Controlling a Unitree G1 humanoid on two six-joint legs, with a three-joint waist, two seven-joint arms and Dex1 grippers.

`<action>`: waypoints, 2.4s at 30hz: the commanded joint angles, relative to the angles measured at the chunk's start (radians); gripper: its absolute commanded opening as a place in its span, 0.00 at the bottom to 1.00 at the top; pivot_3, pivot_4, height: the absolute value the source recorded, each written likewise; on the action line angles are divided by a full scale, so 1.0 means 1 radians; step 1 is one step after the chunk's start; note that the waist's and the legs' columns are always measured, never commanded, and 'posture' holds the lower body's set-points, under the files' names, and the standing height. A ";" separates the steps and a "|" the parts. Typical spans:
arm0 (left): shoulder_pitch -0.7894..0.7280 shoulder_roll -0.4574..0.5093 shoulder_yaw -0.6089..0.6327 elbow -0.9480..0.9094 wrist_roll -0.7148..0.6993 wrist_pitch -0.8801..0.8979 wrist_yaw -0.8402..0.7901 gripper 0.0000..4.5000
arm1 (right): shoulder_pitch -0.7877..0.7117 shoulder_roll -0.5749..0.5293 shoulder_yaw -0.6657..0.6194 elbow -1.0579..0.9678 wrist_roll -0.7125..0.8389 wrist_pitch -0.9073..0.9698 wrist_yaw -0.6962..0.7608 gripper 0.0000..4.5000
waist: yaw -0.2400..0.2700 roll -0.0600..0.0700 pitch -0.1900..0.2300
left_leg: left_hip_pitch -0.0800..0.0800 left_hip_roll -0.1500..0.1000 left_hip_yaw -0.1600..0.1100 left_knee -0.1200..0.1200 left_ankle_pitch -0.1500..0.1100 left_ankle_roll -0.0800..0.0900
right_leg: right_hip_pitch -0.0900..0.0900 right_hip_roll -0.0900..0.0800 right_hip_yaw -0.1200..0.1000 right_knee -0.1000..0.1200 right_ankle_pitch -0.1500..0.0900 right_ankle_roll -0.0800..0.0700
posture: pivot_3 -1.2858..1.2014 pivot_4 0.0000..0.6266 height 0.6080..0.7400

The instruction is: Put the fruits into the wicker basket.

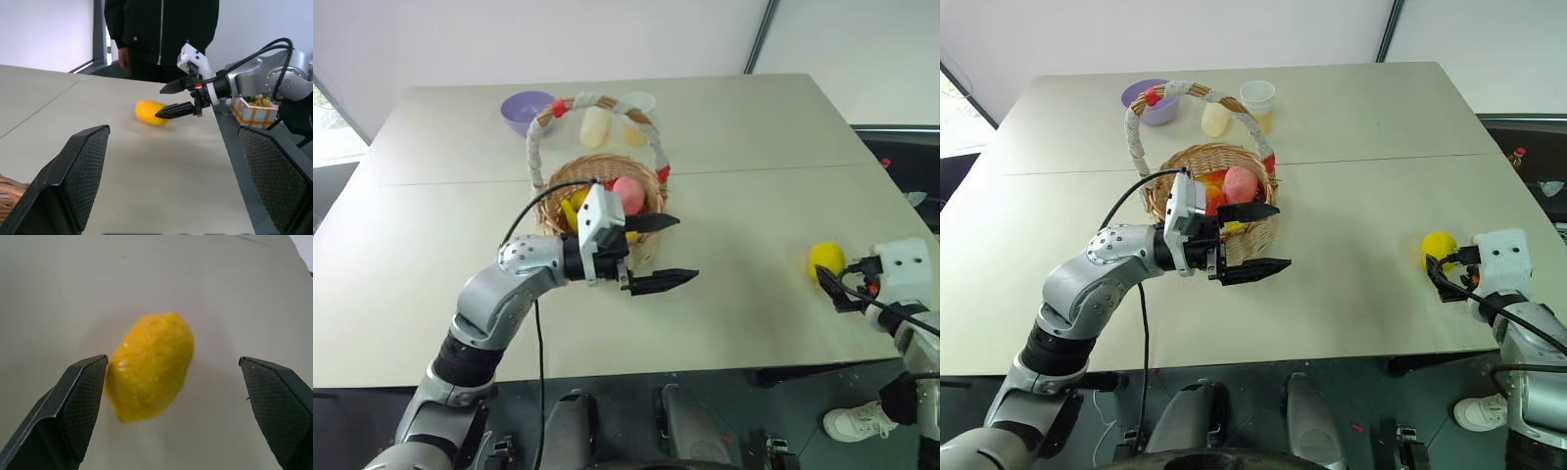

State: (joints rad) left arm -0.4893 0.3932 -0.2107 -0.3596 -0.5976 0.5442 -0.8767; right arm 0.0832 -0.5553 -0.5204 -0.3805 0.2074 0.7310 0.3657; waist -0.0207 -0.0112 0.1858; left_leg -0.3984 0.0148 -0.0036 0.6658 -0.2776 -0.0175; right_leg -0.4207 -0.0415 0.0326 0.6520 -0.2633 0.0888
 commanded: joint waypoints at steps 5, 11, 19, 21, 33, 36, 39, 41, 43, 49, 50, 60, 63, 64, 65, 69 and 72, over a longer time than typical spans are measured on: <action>0.015 0.026 0.027 -0.027 0.011 -0.019 -0.006 1.00 | -0.123 0.071 -0.030 0.111 0.058 -0.001 -0.075 0.99 | 0.005 0.000 0.000 | 0.000 0.000 0.000 0.000 0.000 0.000 | 0.001 0.000 0.001 0.000 0.000 0.000 | 0.52 0.24 1.00; 0.045 0.041 0.038 -0.050 0.012 -0.020 0.011 1.00 | -0.156 0.058 -0.012 0.192 0.041 -0.038 -0.106 0.88 | 0.007 0.000 0.000 | 0.000 0.000 0.000 0.000 0.000 0.000 | 0.001 -0.001 0.001 0.000 0.000 0.000 | 0.52 0.24 1.00; 0.077 0.068 0.097 -0.053 -0.003 -0.013 0.022 1.00 | -0.113 -0.025 0.076 0.108 0.019 -0.105 -0.019 0.35 | 0.004 0.001 0.000 | 0.001 0.000 0.000 0.000 0.000 0.000 | 0.001 -0.001 0.001 0.000 0.000 0.000 | 0.52 0.24 1.00; 0.100 0.100 0.154 -0.057 -0.029 0.002 0.020 1.00 | -0.098 -0.076 0.118 0.014 0.040 -0.138 0.065 0.35 | -0.001 0.001 0.000 | 0.001 0.000 0.000 0.000 0.000 0.000 | 0.001 -0.001 0.001 0.000 0.000 0.000 | 0.52 0.24 1.00; 0.320 0.322 0.463 -0.060 -0.115 0.032 -0.013 1.00 | -0.614 0.010 0.635 -0.137 0.171 -0.057 0.233 0.35 | -0.009 -0.002 0.002 | 0.008 0.010 -0.001 -0.001 0.000 0.000 | 0.008 0.005 0.000 -0.003 0.000 -0.001 | 0.52 0.24 1.00; 0.355 0.316 0.480 -0.101 -0.121 0.031 0.016 1.00 | -0.709 0.094 0.738 -0.010 0.094 -0.066 0.197 0.35 | 0.003 -0.003 0.002 | 0.007 0.010 0.000 -0.001 0.000 0.000 | 0.007 0.004 0.000 -0.004 0.000 -0.001 | 0.52 0.24 1.00; 0.377 0.305 0.489 -0.139 -0.130 0.032 0.048 1.00 | -0.746 0.123 0.769 0.060 0.060 -0.076 0.198 0.35 | 0.009 -0.002 0.002 | 0.006 0.008 0.000 -0.002 0.000 0.000 | 0.006 0.000 -0.002 -0.003 -0.001 -0.002 | 0.52 0.24 1.00; 0.387 0.300 0.492 -0.157 -0.136 0.034 0.065 1.00 | -0.752 0.128 0.771 0.072 0.054 -0.082 0.206 0.67 | 0.010 -0.002 0.002 | 0.005 0.005 -0.001 -0.002 0.000 0.000 | 0.006 -0.004 -0.003 -0.003 -0.001 -0.002 | 0.52 0.24 1.00; 0.390 0.297 0.493 -0.165 -0.141 0.034 0.077 1.00 | -0.747 0.122 0.773 0.055 0.048 -0.101 0.222 0.91 | 0.008 -0.002 0.002 | 0.005 0.003 -0.001 -0.002 0.000 0.000 | 0.007 -0.006 -0.003 -0.003 0.000 -0.002 | 0.52 0.24 1.00; 0.382 0.296 0.485 -0.145 -0.136 0.017 0.091 1.00 | -0.647 0.061 0.627 -0.106 0.183 -0.149 0.334 0.99 | 0.009 -0.002 0.002 | 0.005 0.003 -0.002 -0.002 0.000 0.000 | 0.007 -0.006 -0.005 -0.003 0.000 -0.001 | 0.52 0.24 1.00; 0.382 0.295 0.485 -0.142 -0.134 0.013 0.092 1.00 | -0.613 0.044 0.575 -0.133 0.230 -0.121 0.346 0.99 | 0.011 -0.002 0.002 | 0.005 0.002 -0.002 -0.002 0.000 0.000 | 0.007 -0.006 -0.005 -0.003 -0.001 -0.001 | 0.52 0.24 1.00; 0.373 0.263 0.458 -0.106 -0.131 -0.001 0.095 1.00 | -0.537 0.127 0.467 0.028 0.213 -0.143 0.173 0.99 | -0.010 -0.002 0.002 | 0.009 0.003 -0.002 -0.002 -0.001 0.000 | 0.010 -0.002 -0.005 -0.004 -0.001 -0.002 | 0.52 0.24 1.00; 0.356 0.257 0.447 -0.097 -0.126 -0.002 0.097 1.00 | -0.590 0.217 0.495 0.142 0.179 -0.209 0.136 0.99 | -0.014 -0.002 0.002 | 0.008 0.003 -0.002 -0.002 0.000 0.000 | 0.010 -0.002 -0.005 -0.002 -0.001 -0.002 | 0.52 0.24 1.00; 0.353 0.257 0.447 -0.096 -0.127 -0.001 0.098 1.00 | -0.609 0.243 0.497 0.176 0.176 -0.224 0.128 0.99 | -0.016 -0.002 0.002 | 0.008 0.003 -0.002 -0.002 0.000 0.000 | 0.009 -0.002 -0.005 -0.002 -0.001 -0.002 | 0.52 0.24 1.00; 0.350 0.256 0.447 -0.097 -0.128 0.001 0.101 1.00 | -0.629 0.265 0.499 0.219 0.167 -0.247 0.121 0.99 | -0.016 -0.002 0.002 | 0.008 0.003 -0.002 -0.002 0.000 0.000 | 0.010 -0.002 -0.005 -0.002 -0.001 -0.002 | 0.52 0.24 1.00; 0.352 0.259 0.451 -0.106 -0.131 0.002 0.111 1.00 | -0.659 0.289 0.501 0.291 0.145 -0.297 0.121 0.69 | -0.013 -0.002 0.002 | 0.007 0.002 -0.002 -0.003 0.000 0.000 | 0.009 -0.005 -0.005 -0.003 -0.001 -0.001 | 0.52 0.24 1.00; 0.366 0.261 0.459 -0.117 -0.135 0.002 0.118 1.00 | -0.654 0.288 0.504 0.292 0.154 -0.307 0.141 0.35 | -0.010 -0.002 0.002 | 0.006 0.002 -0.003 -0.003 -0.001 0.001 | 0.009 -0.006 -0.005 -0.003 -0.001 -0.001 | 0.52 0.24 1.00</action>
State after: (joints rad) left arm -0.1272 0.6483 0.2213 -0.4445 -0.7284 0.5605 -0.7607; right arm -0.5589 -0.2659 -0.0060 -0.0636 0.3551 0.4510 0.4966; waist -0.0311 -0.0134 0.1881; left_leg -0.3923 0.0167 -0.0060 0.6631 -0.2783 -0.0168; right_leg -0.4120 -0.0476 0.0275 0.6485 -0.2637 0.0875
